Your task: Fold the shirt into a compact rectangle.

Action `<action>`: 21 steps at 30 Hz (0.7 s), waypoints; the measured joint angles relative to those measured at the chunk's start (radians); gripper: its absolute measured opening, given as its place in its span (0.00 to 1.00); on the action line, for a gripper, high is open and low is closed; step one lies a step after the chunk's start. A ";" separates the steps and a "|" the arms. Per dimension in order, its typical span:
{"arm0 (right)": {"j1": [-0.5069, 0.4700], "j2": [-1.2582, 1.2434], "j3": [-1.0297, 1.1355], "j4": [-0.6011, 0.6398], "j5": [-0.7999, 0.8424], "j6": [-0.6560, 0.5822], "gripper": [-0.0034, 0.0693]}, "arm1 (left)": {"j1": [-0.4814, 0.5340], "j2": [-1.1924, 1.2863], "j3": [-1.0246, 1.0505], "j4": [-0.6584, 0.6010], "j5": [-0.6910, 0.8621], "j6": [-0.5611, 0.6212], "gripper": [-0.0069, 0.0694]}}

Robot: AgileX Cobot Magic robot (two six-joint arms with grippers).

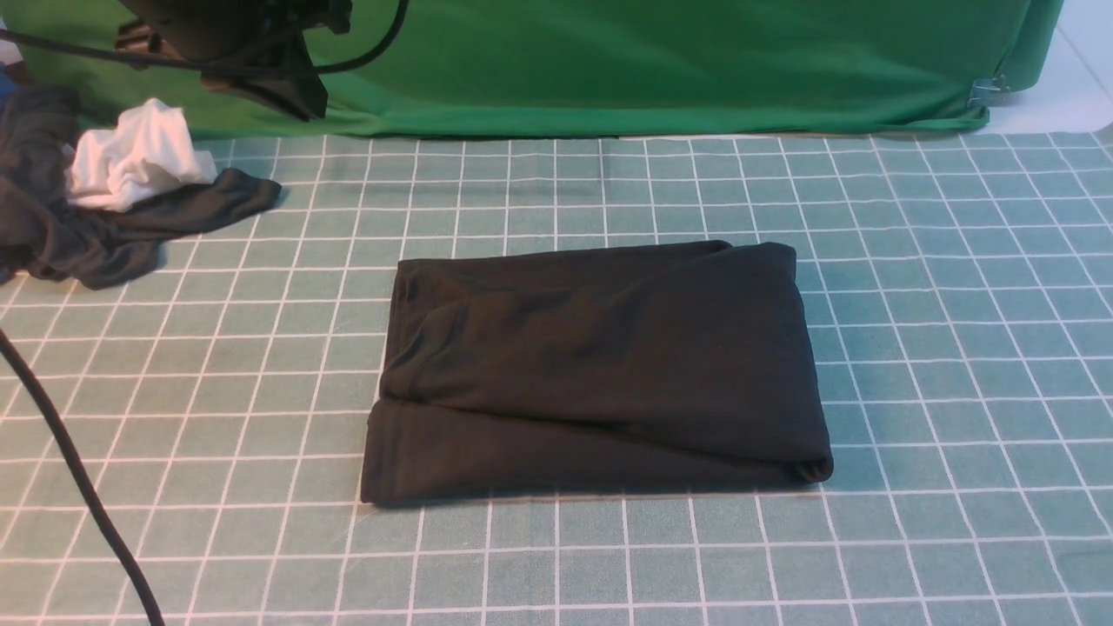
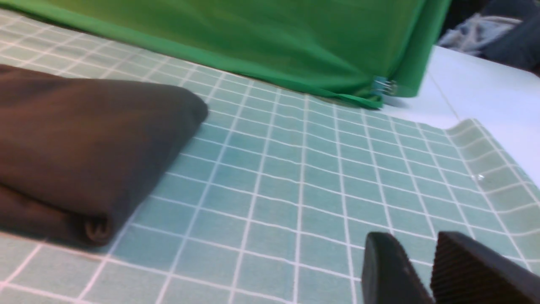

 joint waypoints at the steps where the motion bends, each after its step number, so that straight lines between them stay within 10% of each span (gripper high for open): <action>1: -0.007 0.000 0.000 0.000 0.000 0.000 0.29 | 0.000 -0.003 0.000 -0.016 0.000 0.000 0.11; 13: -0.027 0.000 0.000 0.000 0.000 0.001 0.33 | 0.000 -0.228 0.110 -0.046 -0.010 0.000 0.11; 21: -0.027 0.000 0.000 0.000 0.000 0.001 0.36 | 0.000 -0.732 0.631 0.038 -0.028 0.000 0.11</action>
